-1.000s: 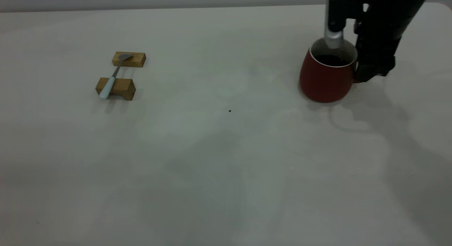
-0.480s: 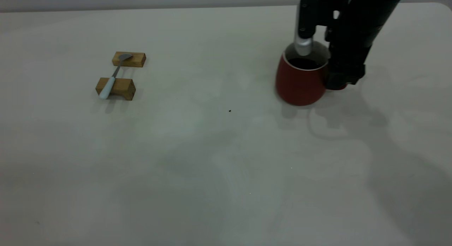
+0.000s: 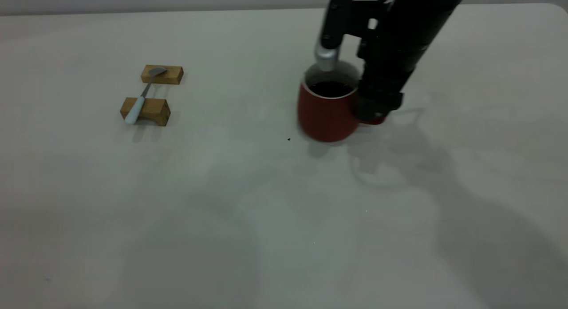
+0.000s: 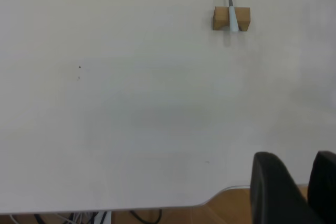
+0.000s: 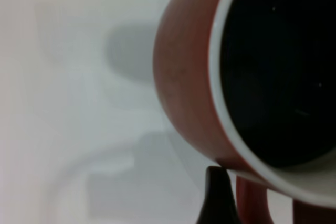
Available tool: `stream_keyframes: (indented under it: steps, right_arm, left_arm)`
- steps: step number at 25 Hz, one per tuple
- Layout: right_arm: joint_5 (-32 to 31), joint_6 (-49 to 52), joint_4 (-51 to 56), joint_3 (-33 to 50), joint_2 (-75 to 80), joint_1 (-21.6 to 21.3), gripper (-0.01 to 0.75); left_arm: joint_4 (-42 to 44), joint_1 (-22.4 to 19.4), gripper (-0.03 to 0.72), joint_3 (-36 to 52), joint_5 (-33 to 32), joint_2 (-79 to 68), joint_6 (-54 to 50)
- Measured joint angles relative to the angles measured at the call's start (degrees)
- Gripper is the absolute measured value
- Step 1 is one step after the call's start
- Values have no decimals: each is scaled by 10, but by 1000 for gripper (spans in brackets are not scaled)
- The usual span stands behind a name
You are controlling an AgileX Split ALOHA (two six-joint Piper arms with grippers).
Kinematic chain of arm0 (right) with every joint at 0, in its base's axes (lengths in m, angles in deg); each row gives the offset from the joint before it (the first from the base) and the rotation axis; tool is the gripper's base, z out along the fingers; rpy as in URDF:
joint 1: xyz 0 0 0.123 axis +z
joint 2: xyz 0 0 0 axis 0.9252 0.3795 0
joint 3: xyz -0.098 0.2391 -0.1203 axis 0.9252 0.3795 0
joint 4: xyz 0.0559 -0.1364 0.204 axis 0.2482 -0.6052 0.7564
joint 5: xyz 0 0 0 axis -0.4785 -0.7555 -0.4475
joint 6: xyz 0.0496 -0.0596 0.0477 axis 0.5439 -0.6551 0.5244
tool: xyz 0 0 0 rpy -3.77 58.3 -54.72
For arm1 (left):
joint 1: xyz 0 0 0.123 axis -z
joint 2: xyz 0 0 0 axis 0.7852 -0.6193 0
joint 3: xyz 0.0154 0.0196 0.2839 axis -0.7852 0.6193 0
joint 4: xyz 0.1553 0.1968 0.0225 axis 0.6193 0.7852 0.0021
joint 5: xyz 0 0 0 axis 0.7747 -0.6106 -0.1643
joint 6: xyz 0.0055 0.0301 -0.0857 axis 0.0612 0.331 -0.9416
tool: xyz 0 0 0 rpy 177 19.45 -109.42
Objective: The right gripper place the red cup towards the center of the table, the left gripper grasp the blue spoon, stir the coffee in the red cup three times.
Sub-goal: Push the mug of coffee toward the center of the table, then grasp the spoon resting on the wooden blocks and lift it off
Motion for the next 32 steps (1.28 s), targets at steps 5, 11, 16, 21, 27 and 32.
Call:
stream_keyframes:
  steps: [5,11,16,21,27,32]
  right_arm:
    - [19,0,51,0,0,24,595]
    - [22,0,114,0,-1,32,595]
    - [-14,9,156,0,-51,33,595]
    - [-86,108,135,0,-171,34,593]
    - [-231,349,32,0,-333,21,593]
    - [-427,557,-101,0,-455,13,593]
  left_arm:
    - [0,0,239,0,0,0,0]
    - [0,0,239,0,0,0,0]
    - [0,0,239,0,0,0,0]
    - [0,0,239,0,0,0,0]
    - [0,0,239,0,0,0,0]
    - [0,0,239,0,0,0,0]
